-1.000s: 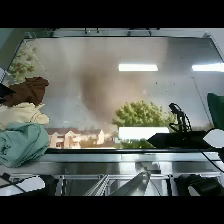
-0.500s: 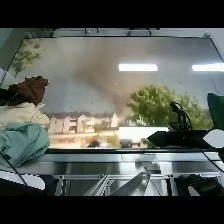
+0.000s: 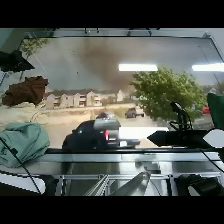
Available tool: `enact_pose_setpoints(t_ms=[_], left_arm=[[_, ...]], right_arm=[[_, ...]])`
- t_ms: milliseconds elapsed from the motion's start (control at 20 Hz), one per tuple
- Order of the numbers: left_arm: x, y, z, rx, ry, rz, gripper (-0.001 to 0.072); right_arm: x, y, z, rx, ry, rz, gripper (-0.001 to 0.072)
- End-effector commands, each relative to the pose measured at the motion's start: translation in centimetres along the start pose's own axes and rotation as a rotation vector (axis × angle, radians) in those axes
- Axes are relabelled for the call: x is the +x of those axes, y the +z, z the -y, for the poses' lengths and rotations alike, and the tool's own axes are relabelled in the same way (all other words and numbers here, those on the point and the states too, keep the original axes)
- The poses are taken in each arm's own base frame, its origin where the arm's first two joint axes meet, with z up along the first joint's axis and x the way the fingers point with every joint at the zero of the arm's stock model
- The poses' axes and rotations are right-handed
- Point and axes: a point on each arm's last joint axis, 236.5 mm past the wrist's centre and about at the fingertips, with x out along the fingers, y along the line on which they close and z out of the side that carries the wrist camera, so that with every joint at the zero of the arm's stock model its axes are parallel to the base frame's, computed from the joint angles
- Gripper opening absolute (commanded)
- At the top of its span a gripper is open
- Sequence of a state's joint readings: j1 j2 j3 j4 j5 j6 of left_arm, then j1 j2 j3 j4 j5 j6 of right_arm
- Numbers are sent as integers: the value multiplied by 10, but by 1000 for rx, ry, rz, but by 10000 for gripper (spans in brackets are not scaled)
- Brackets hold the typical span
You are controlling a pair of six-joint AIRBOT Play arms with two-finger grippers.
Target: Fold the shirts.
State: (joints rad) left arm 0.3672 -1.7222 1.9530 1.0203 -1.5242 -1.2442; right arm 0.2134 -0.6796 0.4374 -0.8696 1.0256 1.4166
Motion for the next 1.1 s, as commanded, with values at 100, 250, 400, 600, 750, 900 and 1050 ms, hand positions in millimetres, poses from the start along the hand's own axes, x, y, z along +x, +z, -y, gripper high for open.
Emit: enact_pose_setpoints(t_ms=[100, 250, 400, 600, 750, 900, 1050], left_arm=[[-4, -39, -98, -180, 190, -58, 716], [7, -67, -142, -284, 191, -95, 716], [27, -88, -168, -329, 176, -143, 716], [56, -89, -182, -338, 176, -149, 712], [76, -85, -168, -315, 150, -164, 149], [81, -43, -87, -220, -69, -80, 20], [39, 15, 56, -54, -445, 46, 20]], right_arm=[[0, -1, 0, 1, 1, -4, 17], [0, 1, -3, 10, 15, 2, 17], [0, 8, -2, 10, 9, 31, 17], [2, 7, -1, 15, 7, 26, 17], [5, 6, 1, 24, 4, 13, 17], [7, 5, 3, 32, 1, 2, 17], [9, 4, 3, 42, 7, -8, 17]])
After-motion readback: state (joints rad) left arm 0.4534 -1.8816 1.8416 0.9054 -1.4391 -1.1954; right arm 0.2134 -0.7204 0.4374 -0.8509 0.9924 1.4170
